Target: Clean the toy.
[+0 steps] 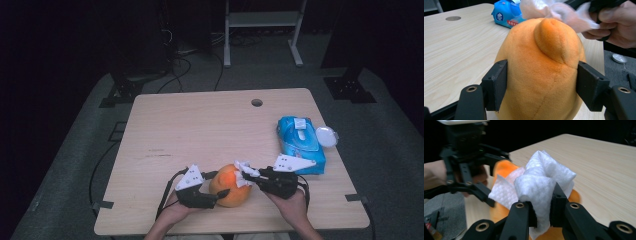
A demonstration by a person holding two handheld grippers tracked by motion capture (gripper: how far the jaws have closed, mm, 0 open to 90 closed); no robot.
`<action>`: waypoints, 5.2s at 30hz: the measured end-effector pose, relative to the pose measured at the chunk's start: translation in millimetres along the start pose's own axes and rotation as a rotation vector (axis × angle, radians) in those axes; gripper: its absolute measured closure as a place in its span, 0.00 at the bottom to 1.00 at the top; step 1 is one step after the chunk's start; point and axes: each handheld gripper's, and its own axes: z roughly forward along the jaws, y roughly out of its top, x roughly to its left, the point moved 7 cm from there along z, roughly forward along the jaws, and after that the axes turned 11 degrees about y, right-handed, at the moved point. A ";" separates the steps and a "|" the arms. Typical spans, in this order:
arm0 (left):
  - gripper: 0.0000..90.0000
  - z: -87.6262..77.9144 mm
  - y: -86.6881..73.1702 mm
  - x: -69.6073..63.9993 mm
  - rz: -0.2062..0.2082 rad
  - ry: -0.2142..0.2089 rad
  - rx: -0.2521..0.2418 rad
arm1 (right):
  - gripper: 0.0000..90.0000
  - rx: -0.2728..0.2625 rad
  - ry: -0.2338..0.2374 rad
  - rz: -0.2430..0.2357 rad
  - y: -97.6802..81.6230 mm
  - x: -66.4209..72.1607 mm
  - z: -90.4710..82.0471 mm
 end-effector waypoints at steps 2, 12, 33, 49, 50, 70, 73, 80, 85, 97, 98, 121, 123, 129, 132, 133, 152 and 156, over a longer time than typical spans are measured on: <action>0.38 -1.5 -0.5 0.6 0.003 -0.003 0.003 | 0.88 0.000 0.005 -0.005 1.1 0.7 0.4; 0.40 -0.7 -1.1 -5.2 0.036 -0.032 0.003 | 0.88 -0.020 -0.058 0.079 -10.3 -28.3 -10.8; 0.30 -1.8 -3.8 -11.9 0.096 -0.047 0.013 | 0.88 -0.066 -0.035 0.148 -9.1 -31.7 -14.0; 0.30 5.6 -0.2 -17.6 0.071 -0.024 -0.008 | 0.88 -0.067 0.074 0.066 7.7 4.5 0.6; 0.26 6.4 -0.1 -17.2 0.060 -0.025 -0.006 | 0.88 -0.057 0.052 0.069 3.1 -2.1 -0.8; 0.46 4.4 17.1 -20.3 0.073 0.030 -0.015 | 0.88 -0.081 0.090 -0.007 18.8 22.7 1.9; 0.34 7.0 17.1 -21.8 0.081 0.039 -0.032 | 0.88 -0.019 0.069 -0.057 16.9 27.3 9.1; 0.27 15.4 7.1 -12.9 -0.010 0.053 -0.004 | 0.88 -0.015 -0.011 0.011 3.8 0.9 0.3; 0.36 10.0 7.2 -15.1 -0.011 0.010 -0.013 | 0.88 0.010 0.015 -0.019 3.1 7.3 7.2; 0.36 11.4 5.0 -15.0 -0.016 0.038 0.006 | 0.88 0.010 -0.010 -0.019 0.9 6.6 6.7; 0.40 9.0 7.3 -14.9 -0.016 0.035 -0.001 | 0.88 0.008 -0.009 -0.026 2.1 6.2 6.8; 0.41 6.2 11.1 -13.6 -0.006 0.034 0.001 | 0.88 -0.039 0.013 0.033 4.0 0.7 1.8; 0.43 2.6 15.2 -14.1 0.004 0.034 -0.010 | 0.88 -0.026 0.013 0.004 6.1 5.3 5.1; 0.36 -1.5 18.8 -14.3 -0.004 0.014 -0.029 | 0.88 -0.012 -0.027 0.047 -4.3 -13.4 -1.7; 0.21 0.3 15.8 -7.9 -0.039 0.018 -0.023 | 0.88 0.000 -0.028 0.043 -6.7 -14.1 0.1; 0.18 0.7 13.8 -5.1 -0.053 0.023 -0.014 | 0.88 0.001 -0.027 0.041 -6.9 -14.1 0.5; 0.24 -5.3 20.7 -9.4 -0.039 0.006 -0.018 | 0.88 -0.004 -0.008 0.075 -11.8 -14.8 4.9; 0.30 -0.9 20.0 -11.6 -0.020 0.072 -0.034 | 0.88 -0.041 0.022 0.068 -1.3 -2.5 4.5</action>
